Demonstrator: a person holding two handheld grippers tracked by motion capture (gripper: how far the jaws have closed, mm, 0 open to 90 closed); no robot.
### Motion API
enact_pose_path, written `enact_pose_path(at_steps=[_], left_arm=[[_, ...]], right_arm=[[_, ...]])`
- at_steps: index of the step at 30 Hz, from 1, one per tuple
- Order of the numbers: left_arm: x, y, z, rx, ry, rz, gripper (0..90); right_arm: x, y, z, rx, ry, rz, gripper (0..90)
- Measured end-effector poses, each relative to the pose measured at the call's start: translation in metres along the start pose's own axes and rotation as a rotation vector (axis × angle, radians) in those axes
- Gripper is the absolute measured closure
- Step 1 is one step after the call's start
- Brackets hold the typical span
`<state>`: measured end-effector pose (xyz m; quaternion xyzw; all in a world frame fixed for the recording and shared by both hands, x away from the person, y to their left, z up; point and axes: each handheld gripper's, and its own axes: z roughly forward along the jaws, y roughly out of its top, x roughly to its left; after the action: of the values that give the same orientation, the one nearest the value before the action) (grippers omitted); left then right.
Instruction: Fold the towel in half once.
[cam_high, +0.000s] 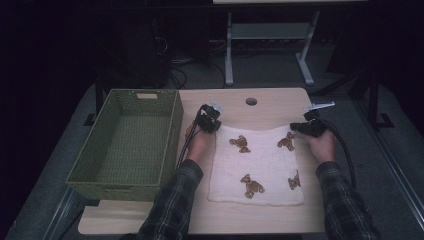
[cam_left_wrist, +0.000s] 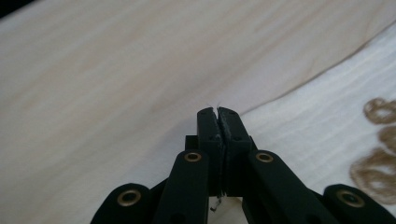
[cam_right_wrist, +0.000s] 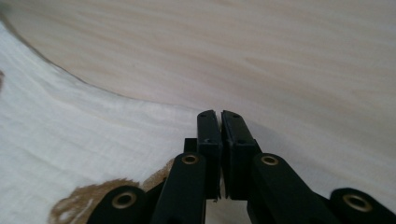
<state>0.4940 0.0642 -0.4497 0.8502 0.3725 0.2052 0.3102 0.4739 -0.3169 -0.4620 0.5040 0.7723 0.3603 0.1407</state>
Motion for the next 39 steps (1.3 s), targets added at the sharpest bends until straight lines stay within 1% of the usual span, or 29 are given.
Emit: enact_pose_path(at_steps=[2,5,6,10,13,14,16,19,21,22,27,29,32,34,35,36,39], left_arm=[[0.001,0.006,-0.007,-0.027,0.031,0.001,88.6],[0.002,0.015,-0.018,-0.068,0.051,-0.004,88.6],[0.003,0.019,-0.021,-0.083,0.056,-0.009,88.6],[0.004,0.029,-0.037,-0.134,0.081,-0.007,88.6],[0.004,0.032,-0.048,-0.155,0.093,0.008,88.5],[0.003,0.031,-0.052,-0.165,0.088,0.0,88.6],[0.002,0.028,-0.057,-0.172,0.079,-0.002,88.6],[0.002,0.02,-0.067,-0.179,0.061,-0.02,88.6],[0.001,0.014,-0.073,-0.185,0.04,-0.031,88.6],[-0.001,0.011,-0.075,-0.192,0.025,-0.05,88.6],[-0.004,-0.004,-0.088,-0.192,0.001,-0.058,88.5],[-0.006,-0.009,-0.092,-0.181,-0.005,-0.051,88.5],[-0.016,-0.016,-0.097,-0.183,-0.008,-0.045,88.5],[-0.021,-0.021,-0.102,-0.181,-0.012,-0.027,88.5],[-0.024,-0.024,-0.104,-0.186,-0.012,-0.029,88.5],[-0.026,-0.027,-0.106,-0.183,-0.017,-0.026,88.5],[-0.033,-0.038,-0.111,-0.174,-0.028,-0.018,88.5]], right_arm=[[0.001,0.004,-0.005,-0.021,0.001,0.001,87.2],[0.003,0.012,-0.014,-0.051,-0.004,-0.007,87.3],[0.003,0.015,-0.018,-0.063,-0.003,-0.015,87.4],[0.007,0.028,-0.034,-0.116,-0.01,-0.04,87.5],[0.01,0.033,-0.045,-0.149,-0.002,-0.059,87.4],[0.011,0.033,-0.047,-0.157,0.004,-0.063,87.4],[0.016,0.03,-0.051,-0.165,0.012,-0.079,87.4],[0.022,0.022,-0.056,-0.171,0.029,-0.095,87.4],[0.025,0.015,-0.059,-0.175,0.038,-0.105,87.4],[0.027,0.011,-0.06,-0.174,0.04,-0.106,87.4],[0.036,-0.006,-0.068,-0.171,0.055,-0.125,87.4],[0.038,-0.012,-0.071,-0.178,0.064,-0.131,87.4],[0.043,-0.021,-0.075,-0.171,0.065,-0.141,87.3],[0.045,-0.028,-0.077,-0.173,0.069,-0.147,87.4],[0.046,-0.03,-0.078,-0.172,0.07,-0.149,87.4],[0.047,-0.034,-0.08,-0.176,0.077,-0.146,87.4],[0.052,-0.045,-0.085,-0.179,0.087,-0.16,87.3]])
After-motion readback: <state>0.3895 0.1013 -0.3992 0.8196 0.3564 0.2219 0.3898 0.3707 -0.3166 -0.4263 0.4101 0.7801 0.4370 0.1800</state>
